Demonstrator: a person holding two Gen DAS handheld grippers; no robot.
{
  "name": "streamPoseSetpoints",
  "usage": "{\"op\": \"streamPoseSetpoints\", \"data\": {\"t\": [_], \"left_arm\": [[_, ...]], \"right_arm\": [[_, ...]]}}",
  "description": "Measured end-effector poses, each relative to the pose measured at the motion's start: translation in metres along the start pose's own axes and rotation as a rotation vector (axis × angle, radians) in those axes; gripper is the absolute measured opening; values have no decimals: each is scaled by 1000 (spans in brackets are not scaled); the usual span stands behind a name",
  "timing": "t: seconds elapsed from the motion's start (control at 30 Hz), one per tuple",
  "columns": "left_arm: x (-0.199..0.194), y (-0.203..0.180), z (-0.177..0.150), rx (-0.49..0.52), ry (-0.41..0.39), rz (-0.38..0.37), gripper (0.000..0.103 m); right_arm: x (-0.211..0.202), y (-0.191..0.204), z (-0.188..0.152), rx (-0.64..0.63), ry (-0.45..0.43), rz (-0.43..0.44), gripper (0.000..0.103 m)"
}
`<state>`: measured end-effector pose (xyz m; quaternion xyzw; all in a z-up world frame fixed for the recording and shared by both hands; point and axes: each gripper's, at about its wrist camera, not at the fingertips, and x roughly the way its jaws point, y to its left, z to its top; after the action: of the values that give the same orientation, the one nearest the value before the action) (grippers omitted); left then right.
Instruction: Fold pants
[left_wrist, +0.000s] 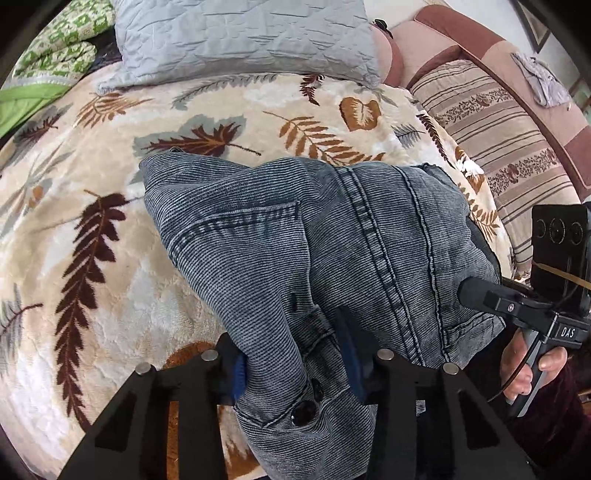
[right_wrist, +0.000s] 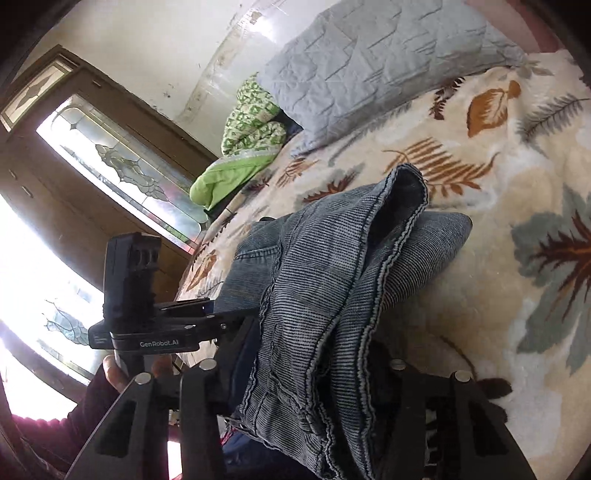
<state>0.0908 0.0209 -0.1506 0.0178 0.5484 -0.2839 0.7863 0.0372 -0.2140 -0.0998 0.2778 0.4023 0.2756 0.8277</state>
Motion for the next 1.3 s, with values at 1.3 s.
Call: {"op": "streamPoseSetpoints", "data": {"t": [1.3], "left_arm": [[22,59,126,-97,67,358,42]], "right_arm": [[98,-47,108,159,2,38,49]]}}
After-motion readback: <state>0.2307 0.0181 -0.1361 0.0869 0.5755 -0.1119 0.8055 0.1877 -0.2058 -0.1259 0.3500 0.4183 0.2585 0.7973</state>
